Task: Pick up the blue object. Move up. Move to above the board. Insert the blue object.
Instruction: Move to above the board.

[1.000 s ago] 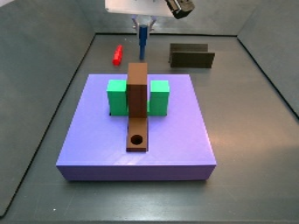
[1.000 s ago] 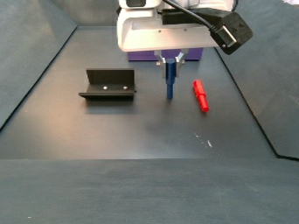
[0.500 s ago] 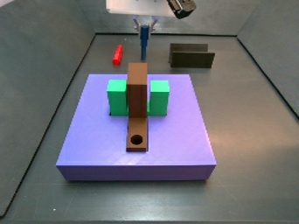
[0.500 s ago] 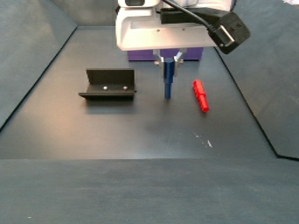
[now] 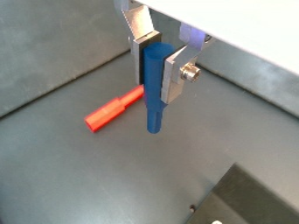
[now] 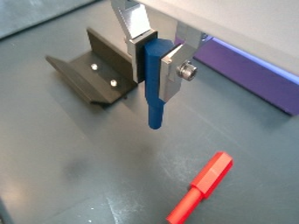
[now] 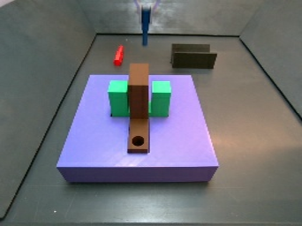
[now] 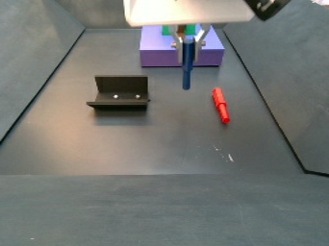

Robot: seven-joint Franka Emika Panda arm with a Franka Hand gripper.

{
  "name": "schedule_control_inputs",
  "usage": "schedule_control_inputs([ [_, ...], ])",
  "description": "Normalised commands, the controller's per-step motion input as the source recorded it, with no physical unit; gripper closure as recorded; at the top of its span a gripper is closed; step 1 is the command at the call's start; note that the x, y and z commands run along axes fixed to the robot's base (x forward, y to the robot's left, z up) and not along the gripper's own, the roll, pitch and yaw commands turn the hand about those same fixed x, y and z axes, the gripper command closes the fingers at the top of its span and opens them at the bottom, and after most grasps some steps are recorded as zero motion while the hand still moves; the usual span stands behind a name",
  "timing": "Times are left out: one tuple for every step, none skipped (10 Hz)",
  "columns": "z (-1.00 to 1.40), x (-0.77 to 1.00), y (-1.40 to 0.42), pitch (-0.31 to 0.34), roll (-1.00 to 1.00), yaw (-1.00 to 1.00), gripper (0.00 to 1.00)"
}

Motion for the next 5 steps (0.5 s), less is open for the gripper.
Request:
schedule_control_inputs([
  [1.4,0.0,0.0,0.0,0.0,0.0,1.0],
  [1.4,-0.01,-0.01,0.015,0.0,0.0,1.0],
  [1.4,-0.05,-0.01,0.023,0.01,0.0,1.0],
  [1.4,0.01,-0.01,0.019,0.02,0.01,1.0],
  [1.4,0.06,0.0,0.077,0.02,0.01,1.0],
])
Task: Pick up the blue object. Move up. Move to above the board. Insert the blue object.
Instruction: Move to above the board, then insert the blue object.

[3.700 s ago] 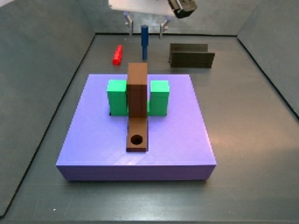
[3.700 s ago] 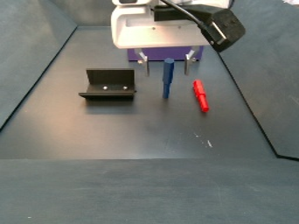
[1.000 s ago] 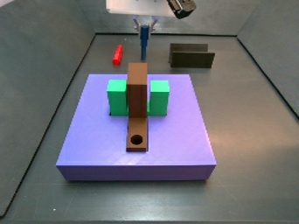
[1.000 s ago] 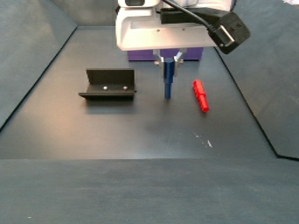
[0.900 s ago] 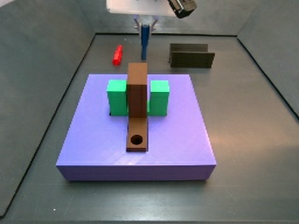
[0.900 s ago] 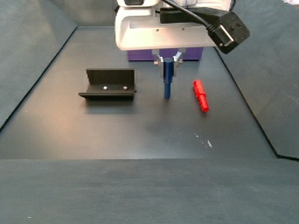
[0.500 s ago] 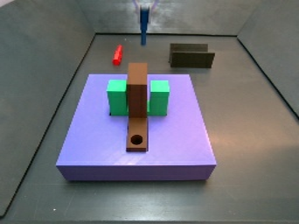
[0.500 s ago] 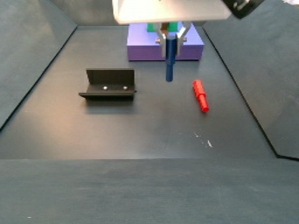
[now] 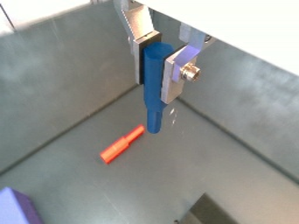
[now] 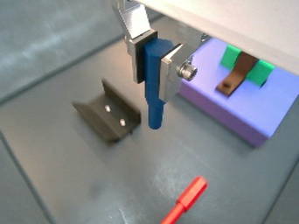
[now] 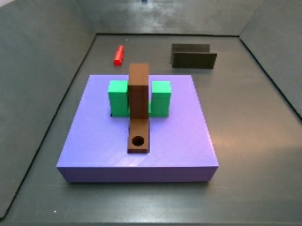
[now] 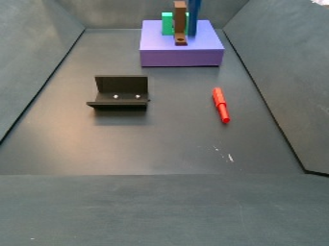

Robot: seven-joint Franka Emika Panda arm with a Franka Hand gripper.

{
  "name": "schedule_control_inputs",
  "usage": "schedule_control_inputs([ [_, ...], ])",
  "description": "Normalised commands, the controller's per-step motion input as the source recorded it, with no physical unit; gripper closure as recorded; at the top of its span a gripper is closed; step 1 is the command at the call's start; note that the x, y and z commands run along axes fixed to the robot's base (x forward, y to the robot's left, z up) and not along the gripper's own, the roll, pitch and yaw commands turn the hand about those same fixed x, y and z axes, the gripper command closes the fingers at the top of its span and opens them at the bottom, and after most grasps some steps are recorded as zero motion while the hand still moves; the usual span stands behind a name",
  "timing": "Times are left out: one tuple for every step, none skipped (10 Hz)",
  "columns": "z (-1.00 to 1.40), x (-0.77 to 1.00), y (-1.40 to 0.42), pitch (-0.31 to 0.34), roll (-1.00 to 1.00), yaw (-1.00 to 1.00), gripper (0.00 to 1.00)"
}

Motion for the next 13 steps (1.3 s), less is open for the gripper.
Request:
schedule_control_inputs([
  [0.77,0.04,-0.01,0.091,0.02,0.01,1.0],
  [0.21,0.02,-1.4,0.122,0.04,-0.21,1.0],
  [0.2,0.02,-1.4,0.102,0.04,-0.19,1.0],
  [0.21,0.02,-1.4,0.085,0.05,-0.1,1.0],
  [0.21,0.03,-1.4,0.074,-0.01,-0.05,1.0],
  [0.22,0.04,-1.4,0.088,-0.01,-0.02,1.0],
  [0.23,0.05,-1.4,0.098,-0.01,0.0,1.0],
  [0.22,0.07,-1.4,0.105,-0.01,0.0,1.0],
  [0.23,0.11,-1.4,0.126,0.01,0.01,1.0],
  [0.15,0.11,-0.87,0.149,0.01,0.01,1.0],
  [0.09,0.1,-0.41,0.156,0.02,0.0,1.0],
  [0.05,0.07,-0.25,0.129,0.02,0.01,1.0],
  [-0.02,0.0,-0.01,0.0,0.01,0.0,1.0],
])
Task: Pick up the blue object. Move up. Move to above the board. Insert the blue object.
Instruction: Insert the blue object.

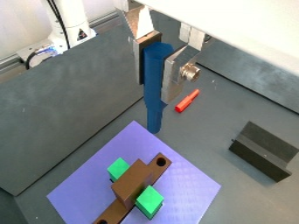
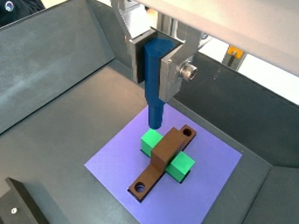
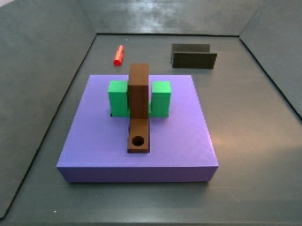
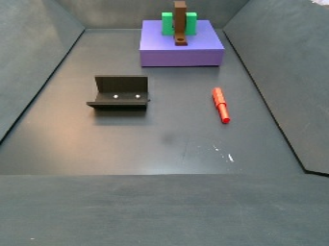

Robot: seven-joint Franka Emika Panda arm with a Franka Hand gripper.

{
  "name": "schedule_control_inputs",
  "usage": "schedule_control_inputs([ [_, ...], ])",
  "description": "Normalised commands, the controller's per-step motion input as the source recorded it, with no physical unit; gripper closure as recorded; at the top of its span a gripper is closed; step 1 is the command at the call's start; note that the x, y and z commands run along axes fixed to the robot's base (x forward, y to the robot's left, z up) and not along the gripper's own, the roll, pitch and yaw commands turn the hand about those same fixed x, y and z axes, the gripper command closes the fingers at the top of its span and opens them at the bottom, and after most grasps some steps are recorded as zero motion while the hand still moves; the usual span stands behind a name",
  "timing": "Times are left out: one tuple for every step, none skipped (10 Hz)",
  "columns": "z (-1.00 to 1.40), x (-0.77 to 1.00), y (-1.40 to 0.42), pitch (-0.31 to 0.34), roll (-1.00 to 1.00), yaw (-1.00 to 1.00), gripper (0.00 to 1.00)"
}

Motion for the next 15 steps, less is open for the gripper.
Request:
schedule_control_inputs([
  [-0.11,0.0,-0.14,-0.021,0.0,0.0,1.0],
  [-0.23,0.0,-0.45,-0.063,0.03,0.07,1.0],
  [-0.22,0.0,-0.61,-0.077,0.07,0.22,1.0],
  [-0.13,-0.06,-0.64,-0.08,0.09,0.27,1.0],
  [-0.05,-0.14,-0.58,-0.089,0.08,0.27,1.0],
  [-0.16,-0.11,-0.57,-0.106,0.11,0.27,1.0],
  [-0.32,-0.09,-0.5,-0.146,0.12,0.28,1.0],
  [-0.53,0.0,-0.38,-0.167,0.05,0.12,1.0],
  [-0.61,-0.08,-0.31,-0.231,0.05,0.12,1.0],
  [-0.64,0.0,-0.2,-0.203,0.05,0.21,1.0],
  [-0.57,0.02,-0.23,-0.164,0.04,0.17,1.0],
  [-0.51,0.05,-0.28,-0.139,0.03,0.13,1.0],
  [-0.51,0.03,-0.32,-0.133,0.04,0.1,1.0],
  [-0.43,0.09,-0.28,-0.086,0.08,0.12,1.0],
  [-0.4,0.34,-0.16,0.0,0.27,0.24,1.0],
])
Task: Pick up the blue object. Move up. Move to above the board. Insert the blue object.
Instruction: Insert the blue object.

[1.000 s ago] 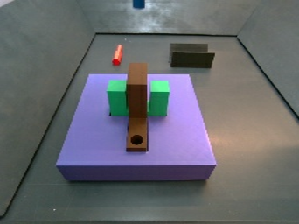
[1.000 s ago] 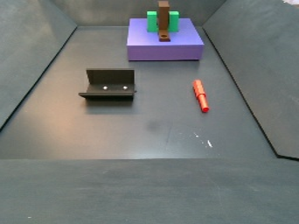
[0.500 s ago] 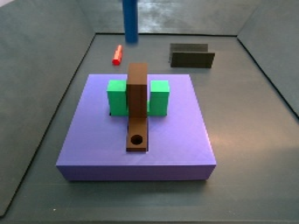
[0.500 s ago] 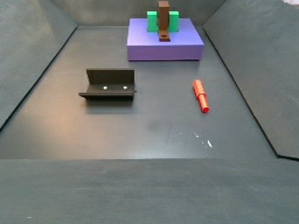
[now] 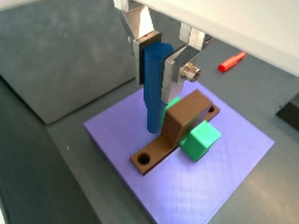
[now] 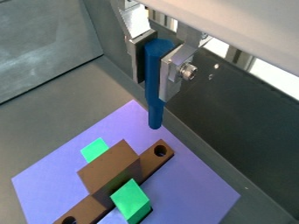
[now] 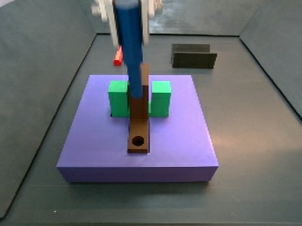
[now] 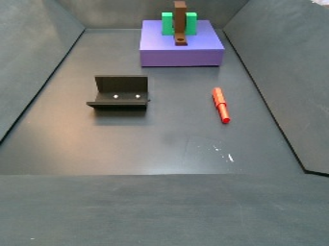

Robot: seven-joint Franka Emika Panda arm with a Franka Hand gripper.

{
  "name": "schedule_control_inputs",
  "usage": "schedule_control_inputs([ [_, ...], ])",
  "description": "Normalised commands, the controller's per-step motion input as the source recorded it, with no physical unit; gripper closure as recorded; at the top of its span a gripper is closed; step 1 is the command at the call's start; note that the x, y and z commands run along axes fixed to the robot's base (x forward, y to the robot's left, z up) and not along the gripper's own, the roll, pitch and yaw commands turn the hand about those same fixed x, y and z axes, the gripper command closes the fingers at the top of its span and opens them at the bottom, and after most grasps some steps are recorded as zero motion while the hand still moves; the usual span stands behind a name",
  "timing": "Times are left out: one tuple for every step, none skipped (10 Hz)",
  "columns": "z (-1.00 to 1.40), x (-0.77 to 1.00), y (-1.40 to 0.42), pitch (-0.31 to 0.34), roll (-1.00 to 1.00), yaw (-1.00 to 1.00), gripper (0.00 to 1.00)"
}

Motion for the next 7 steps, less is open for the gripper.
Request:
schedule_control_inputs([
  [-0.36,0.37,-0.12,0.0,0.28,0.25,1.0],
  [-0.42,0.29,-0.09,0.0,0.25,0.22,1.0],
  [-0.45,0.14,-0.17,-0.019,0.16,0.14,1.0],
  [-0.48,0.0,-0.15,-0.036,0.16,0.13,1.0],
  [-0.44,-0.03,-0.07,-0.024,0.18,0.07,1.0],
  [-0.42,-0.1,-0.03,-0.047,0.11,0.08,1.0],
  [-0.38,-0.09,-0.03,-0.059,0.05,0.09,1.0],
])
